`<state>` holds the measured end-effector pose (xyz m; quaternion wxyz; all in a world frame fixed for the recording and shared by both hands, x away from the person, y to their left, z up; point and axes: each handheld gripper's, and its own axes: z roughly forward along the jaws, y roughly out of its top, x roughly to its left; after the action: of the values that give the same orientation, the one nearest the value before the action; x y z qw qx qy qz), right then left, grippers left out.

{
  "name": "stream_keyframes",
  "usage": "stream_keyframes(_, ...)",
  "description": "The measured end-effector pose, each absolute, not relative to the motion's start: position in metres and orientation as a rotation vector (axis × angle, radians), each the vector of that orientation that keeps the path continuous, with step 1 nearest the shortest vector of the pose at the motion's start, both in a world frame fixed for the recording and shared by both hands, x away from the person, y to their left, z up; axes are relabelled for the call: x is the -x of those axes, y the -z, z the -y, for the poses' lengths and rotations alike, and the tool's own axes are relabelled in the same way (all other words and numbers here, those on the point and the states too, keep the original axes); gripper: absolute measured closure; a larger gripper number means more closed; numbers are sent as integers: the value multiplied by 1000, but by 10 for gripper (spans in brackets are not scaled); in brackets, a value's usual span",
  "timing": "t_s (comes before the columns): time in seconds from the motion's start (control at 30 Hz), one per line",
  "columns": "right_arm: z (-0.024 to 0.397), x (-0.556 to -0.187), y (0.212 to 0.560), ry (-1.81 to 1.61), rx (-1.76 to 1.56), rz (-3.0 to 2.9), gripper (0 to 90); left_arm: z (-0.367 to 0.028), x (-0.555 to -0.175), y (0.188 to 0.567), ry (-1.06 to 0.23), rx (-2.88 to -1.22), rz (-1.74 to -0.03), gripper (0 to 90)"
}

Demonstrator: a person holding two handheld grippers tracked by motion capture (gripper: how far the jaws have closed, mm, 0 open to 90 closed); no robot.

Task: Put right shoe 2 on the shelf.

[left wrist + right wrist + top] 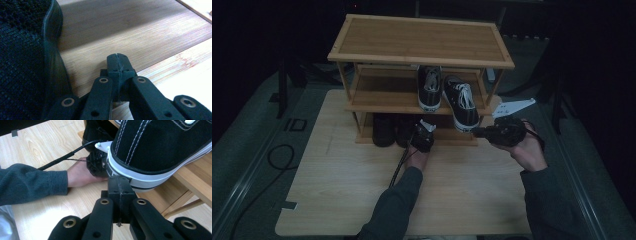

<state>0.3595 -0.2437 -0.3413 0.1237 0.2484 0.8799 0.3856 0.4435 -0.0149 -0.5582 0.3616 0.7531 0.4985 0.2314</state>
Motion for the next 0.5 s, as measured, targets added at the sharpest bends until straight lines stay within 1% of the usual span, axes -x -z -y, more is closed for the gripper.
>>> stream_keyframes(0.5, 228, -371, 345, -1158, -735, -2566, 900, 15, -444, 558, -592, -1939, -1286, 900)
